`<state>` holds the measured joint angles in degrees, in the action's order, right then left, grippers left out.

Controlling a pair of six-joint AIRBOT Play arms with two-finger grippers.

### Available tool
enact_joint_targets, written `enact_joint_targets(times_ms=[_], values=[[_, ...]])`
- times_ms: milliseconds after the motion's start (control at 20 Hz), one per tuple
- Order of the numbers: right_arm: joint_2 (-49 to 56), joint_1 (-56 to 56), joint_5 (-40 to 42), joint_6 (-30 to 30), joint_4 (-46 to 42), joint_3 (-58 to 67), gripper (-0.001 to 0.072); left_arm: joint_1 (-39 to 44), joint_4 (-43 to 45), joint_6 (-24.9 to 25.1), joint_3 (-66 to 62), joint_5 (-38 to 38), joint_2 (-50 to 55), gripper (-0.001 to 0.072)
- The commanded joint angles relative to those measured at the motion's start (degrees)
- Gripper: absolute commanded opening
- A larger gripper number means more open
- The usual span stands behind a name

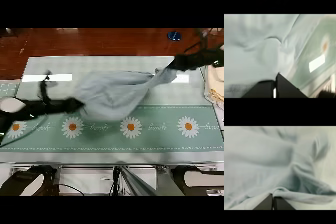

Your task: Fold the shirts.

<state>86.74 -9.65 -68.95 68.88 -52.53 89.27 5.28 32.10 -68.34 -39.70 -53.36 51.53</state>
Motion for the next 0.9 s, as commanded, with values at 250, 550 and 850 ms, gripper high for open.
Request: enact_joint_targets(times_ms=[250, 550, 850], values=[[-25.86, 0.00, 9.18, 7.02, -1.31, 25.31, 0.0017, -20.68, -0.35, 0.15, -59.17, -1.14, -12.22, 0.0023], [-42.56, 0.00, 11.63, 18.75, -18.05, 29.64, 0.0017, -25.79, 8.39, -18.12, -83.95, -16.61, -12.79, 0.0023], [-48.46, 0.00, -7.26, 19.85, -28.70, 29.64, 0.0016, -22.27, 8.92, -33.75, -84.26, -40.65, -15.93, 0.0023]])
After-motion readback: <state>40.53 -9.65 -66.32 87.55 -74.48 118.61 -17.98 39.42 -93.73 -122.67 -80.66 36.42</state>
